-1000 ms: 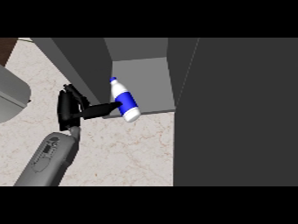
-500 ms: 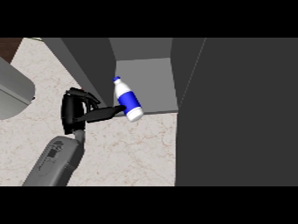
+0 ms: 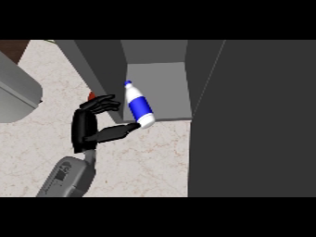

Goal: Pick up the bottled water, place it into the cabinet and close the cabinet

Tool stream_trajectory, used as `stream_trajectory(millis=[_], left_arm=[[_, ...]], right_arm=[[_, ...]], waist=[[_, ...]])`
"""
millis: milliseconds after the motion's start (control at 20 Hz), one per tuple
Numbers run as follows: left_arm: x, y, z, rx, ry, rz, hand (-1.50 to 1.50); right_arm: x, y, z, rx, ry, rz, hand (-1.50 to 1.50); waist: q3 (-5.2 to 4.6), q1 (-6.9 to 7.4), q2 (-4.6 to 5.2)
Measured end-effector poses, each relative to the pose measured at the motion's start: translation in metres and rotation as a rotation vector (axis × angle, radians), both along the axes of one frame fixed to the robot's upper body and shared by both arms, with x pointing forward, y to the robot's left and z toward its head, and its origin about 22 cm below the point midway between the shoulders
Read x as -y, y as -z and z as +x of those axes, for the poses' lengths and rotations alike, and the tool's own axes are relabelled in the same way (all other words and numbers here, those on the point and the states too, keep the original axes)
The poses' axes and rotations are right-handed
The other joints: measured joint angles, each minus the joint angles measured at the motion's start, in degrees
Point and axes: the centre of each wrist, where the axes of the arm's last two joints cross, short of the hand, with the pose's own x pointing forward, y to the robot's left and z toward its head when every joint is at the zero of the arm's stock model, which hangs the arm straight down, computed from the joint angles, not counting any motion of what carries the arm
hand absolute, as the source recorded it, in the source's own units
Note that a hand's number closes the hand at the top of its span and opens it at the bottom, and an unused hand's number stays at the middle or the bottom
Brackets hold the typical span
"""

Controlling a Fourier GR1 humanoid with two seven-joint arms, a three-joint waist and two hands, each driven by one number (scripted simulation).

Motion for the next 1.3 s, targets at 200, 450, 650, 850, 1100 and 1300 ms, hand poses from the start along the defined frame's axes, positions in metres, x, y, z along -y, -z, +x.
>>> stream_trajectory(millis=[200, 450, 650, 850, 1100, 1300], left_arm=[[0.048, -0.013, -0.010, 0.079, 0.179, -0.091, -1.50], [0.082, -0.016, -0.036, 0.120, 0.289, -0.172, -1.50], [0.090, -0.018, -0.059, 0.117, 0.380, -0.216, 1.50], [0.083, -0.016, -0.082, 0.116, 0.437, -0.222, 1.50], [0.050, -0.022, -0.104, 0.110, 0.462, -0.209, 1.50], [0.019, -0.020, -0.117, 0.103, 0.464, -0.178, 1.50]], right_arm=[[-0.003, 0.002, -0.001, -0.013, 0.019, 0.017, -1.50], [0.001, -0.002, -0.007, -0.026, 0.056, -0.002, -1.50], [0.004, -0.002, -0.013, -0.027, 0.038, -0.014, 1.50], [0.002, -0.001, -0.016, -0.050, -0.003, -0.017, 1.50], [-0.004, 0.003, -0.017, -0.088, -0.076, -0.005, 1.50], [-0.005, 0.002, -0.017, -0.122, -0.146, -0.032, 1.50]], waist=[[0.07, 0.47, 0.05], [0.17, 1.36, 0.09], [0.23, 1.90, 0.02], [0.24, 2.27, 0.02], [0.23, 2.66, 0.00], [0.19, 2.81, -0.05]])
